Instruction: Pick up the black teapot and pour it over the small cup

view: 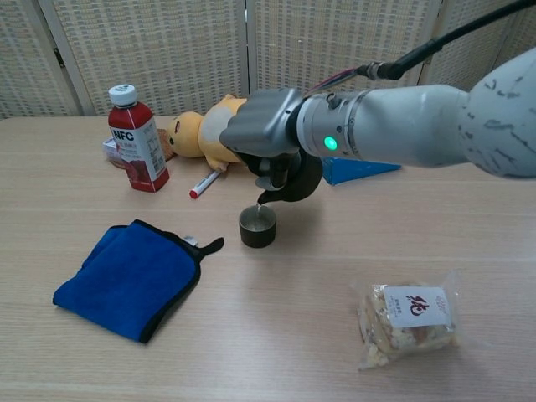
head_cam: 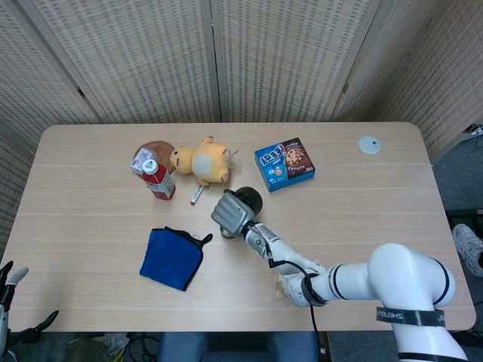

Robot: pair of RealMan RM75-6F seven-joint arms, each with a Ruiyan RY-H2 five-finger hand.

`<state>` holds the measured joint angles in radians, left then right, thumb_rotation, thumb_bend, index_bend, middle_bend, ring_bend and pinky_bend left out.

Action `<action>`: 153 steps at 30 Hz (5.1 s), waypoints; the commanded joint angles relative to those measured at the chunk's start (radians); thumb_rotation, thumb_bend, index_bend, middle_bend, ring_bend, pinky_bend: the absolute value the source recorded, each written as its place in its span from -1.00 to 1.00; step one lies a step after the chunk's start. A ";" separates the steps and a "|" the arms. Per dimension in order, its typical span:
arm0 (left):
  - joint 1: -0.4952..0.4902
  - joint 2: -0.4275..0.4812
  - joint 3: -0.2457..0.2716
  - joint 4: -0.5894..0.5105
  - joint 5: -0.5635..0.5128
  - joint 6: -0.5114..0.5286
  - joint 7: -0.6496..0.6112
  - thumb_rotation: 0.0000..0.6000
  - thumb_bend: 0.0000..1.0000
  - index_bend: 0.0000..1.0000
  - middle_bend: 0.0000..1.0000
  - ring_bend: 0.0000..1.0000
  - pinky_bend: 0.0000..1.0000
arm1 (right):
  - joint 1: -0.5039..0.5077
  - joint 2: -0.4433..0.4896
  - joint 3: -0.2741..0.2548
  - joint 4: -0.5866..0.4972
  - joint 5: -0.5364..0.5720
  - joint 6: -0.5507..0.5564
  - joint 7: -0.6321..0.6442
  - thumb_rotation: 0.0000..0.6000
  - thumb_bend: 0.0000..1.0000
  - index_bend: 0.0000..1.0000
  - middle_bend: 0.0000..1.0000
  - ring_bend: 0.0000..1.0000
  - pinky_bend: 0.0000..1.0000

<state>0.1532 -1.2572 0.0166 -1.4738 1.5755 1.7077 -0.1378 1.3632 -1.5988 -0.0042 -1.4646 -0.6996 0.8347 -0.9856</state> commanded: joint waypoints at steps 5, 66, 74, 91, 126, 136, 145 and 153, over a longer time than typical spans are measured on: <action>0.000 -0.001 0.000 0.001 0.000 -0.001 0.000 0.21 -0.99 -0.72 -1.00 -1.00 -1.00 | 0.002 -0.001 -0.004 -0.001 0.003 0.007 -0.015 0.78 0.08 0.87 0.91 0.84 -0.19; -0.012 0.025 0.000 -0.041 0.027 -0.002 0.028 0.21 -0.99 -0.72 -1.00 -1.00 -1.00 | -0.200 0.147 0.139 -0.096 0.010 -0.052 0.469 0.80 0.05 0.87 0.90 0.82 -0.17; -0.028 0.029 0.003 -0.071 0.043 -0.019 0.059 0.21 -0.99 -0.72 -1.00 -1.00 -1.00 | -0.328 0.251 0.127 -0.132 -0.096 -0.071 0.663 0.80 0.04 0.87 0.89 0.82 -0.17; -0.056 0.027 0.005 -0.112 0.057 -0.047 0.108 0.21 -1.00 -0.72 -1.00 -1.00 -1.00 | -0.502 0.276 0.068 -0.067 -0.275 -0.078 0.871 0.80 -0.26 0.87 0.87 0.79 -0.16; -0.069 0.020 0.011 -0.127 0.050 -0.063 0.137 0.22 -0.99 -0.72 -1.00 -1.00 -1.00 | -0.561 0.271 0.036 -0.012 -0.316 -0.050 0.695 0.53 -1.00 0.82 0.76 0.65 -0.27; -0.065 0.019 0.014 -0.122 0.048 -0.056 0.132 0.21 -0.99 -0.72 -1.00 -1.00 -1.00 | -0.561 0.239 0.031 0.003 -0.289 -0.043 0.623 0.53 -1.00 0.80 0.74 0.63 -0.30; -0.062 0.020 0.014 -0.117 0.045 -0.052 0.126 0.21 -0.99 -0.72 -1.00 -1.00 -1.00 | -0.559 0.217 0.029 0.013 -0.260 -0.043 0.576 0.54 -1.00 0.65 0.57 0.45 -0.35; -0.067 0.026 0.010 -0.119 0.045 -0.054 0.125 0.21 -0.99 -0.72 -1.00 -1.00 -1.00 | -0.581 0.237 0.051 -0.016 -0.246 -0.011 0.600 0.54 -1.00 -0.02 -0.08 -0.21 -0.37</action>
<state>0.0865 -1.2316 0.0271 -1.5926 1.6204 1.6541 -0.0124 0.7896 -1.3695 0.0398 -1.4717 -0.9467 0.8153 -0.3968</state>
